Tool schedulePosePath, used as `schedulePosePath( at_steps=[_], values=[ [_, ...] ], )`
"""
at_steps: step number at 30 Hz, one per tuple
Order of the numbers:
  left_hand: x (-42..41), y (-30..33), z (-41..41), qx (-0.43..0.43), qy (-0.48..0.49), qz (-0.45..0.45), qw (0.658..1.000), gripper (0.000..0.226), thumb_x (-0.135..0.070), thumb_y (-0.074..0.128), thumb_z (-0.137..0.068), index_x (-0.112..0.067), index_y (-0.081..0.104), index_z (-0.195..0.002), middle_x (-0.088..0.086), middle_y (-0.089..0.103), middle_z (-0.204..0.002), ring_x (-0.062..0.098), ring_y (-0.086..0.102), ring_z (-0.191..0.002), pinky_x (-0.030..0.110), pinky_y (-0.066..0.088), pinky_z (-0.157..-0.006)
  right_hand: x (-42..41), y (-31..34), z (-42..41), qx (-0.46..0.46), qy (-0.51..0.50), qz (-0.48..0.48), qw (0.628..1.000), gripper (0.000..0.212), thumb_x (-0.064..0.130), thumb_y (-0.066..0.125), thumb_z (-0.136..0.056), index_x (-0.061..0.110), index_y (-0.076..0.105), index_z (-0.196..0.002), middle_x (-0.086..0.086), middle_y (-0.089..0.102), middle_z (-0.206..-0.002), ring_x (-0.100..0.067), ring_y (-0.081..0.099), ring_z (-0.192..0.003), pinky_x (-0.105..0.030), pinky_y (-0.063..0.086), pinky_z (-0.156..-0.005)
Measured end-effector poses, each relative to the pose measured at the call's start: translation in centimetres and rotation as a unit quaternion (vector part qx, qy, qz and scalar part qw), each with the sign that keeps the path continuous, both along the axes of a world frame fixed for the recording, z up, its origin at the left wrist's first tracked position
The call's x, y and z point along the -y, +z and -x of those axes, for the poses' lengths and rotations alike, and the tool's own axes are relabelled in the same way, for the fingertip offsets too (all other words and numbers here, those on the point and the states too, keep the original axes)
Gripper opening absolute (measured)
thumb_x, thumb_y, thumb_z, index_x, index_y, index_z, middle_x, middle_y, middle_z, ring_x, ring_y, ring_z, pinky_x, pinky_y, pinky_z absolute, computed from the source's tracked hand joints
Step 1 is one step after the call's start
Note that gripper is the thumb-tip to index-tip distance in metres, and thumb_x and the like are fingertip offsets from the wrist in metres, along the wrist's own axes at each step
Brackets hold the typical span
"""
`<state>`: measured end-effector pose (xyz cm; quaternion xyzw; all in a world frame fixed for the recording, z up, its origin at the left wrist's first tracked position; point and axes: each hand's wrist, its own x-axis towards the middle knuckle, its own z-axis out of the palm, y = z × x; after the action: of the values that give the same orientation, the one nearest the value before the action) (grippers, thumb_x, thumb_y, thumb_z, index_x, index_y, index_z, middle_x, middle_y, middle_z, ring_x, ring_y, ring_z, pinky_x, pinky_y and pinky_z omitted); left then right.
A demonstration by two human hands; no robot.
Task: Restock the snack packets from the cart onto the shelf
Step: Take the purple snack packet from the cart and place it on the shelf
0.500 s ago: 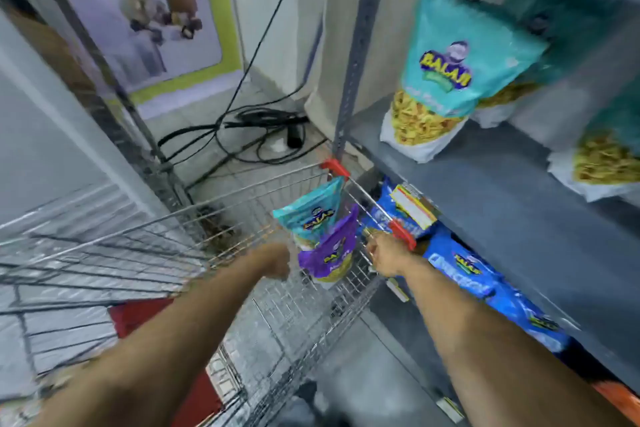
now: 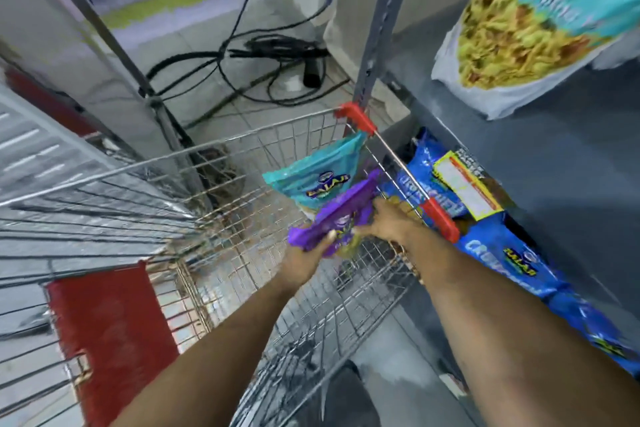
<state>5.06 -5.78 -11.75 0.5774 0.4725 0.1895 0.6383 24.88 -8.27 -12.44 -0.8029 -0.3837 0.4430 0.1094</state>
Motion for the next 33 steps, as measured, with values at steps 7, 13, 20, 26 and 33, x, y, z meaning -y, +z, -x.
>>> schedulePosePath(
  at_steps=[7,13,20,26,33],
  values=[
    [-2.4,1.5,1.5,-0.031,0.026,-0.023,0.999,0.023,-0.034,0.055,-0.094,-0.026,0.059,-0.115,-0.003,0.068,-0.11,0.006,0.066,-0.1,0.036,0.049,-0.102,-0.1,3.3,1.6,-0.064,-0.078,-0.078,0.992,0.043,0.041,0.062,-0.091,0.008,0.053,-0.064,0.007,0.036,-0.048,-0.003,0.032,-0.042,-0.018,0.025,-0.043],
    [-7.5,12.0,3.0,-0.024,-0.107,-0.075,0.991,0.032,-0.057,0.048,-0.089,-0.033,0.067,-0.099,0.0,0.074,-0.106,0.019,0.071,-0.099,0.042,0.053,-0.097,1.1,12.3,3.8,-0.089,-0.136,-0.25,0.954,0.055,0.044,0.058,-0.092,0.009,0.038,-0.055,-0.005,0.027,-0.053,-0.008,0.023,-0.045,-0.027,0.019,-0.047],
    [-6.2,24.6,-0.6,0.048,-0.217,-0.118,0.968,0.033,-0.055,0.051,-0.083,-0.028,0.069,-0.09,-0.013,0.077,-0.084,0.005,0.071,-0.079,0.026,0.058,-0.075,5.8,22.1,3.7,-0.035,-0.224,-0.387,0.894,0.059,0.05,0.057,-0.089,0.015,0.03,-0.05,-0.007,0.025,-0.056,-0.017,0.024,-0.056,-0.038,0.019,-0.055],
    [-0.5,29.4,-8.4,0.065,-0.326,-0.209,0.92,0.052,-0.066,0.047,-0.085,-0.022,0.067,-0.105,-0.003,0.076,-0.102,0.013,0.072,-0.095,0.035,0.057,-0.088,15.5,27.2,0.2,-0.006,-0.345,-0.448,0.824,0.058,0.042,0.062,-0.09,0.015,0.032,-0.049,0.0,0.025,-0.053,-0.01,0.022,-0.052,-0.031,0.017,-0.05],
    [12.1,32.5,-20.4,0.125,-0.454,-0.269,0.84,0.054,-0.071,0.039,-0.077,-0.025,0.065,-0.089,-0.007,0.071,-0.083,0.004,0.062,-0.076,0.034,0.052,-0.079,30.5,30.6,-5.4,0.127,-0.451,-0.492,0.734,0.066,0.057,0.058,-0.085,-0.001,0.039,-0.06,-0.004,0.034,-0.061,-0.014,0.031,-0.061,-0.034,0.028,-0.055]
  ],
)
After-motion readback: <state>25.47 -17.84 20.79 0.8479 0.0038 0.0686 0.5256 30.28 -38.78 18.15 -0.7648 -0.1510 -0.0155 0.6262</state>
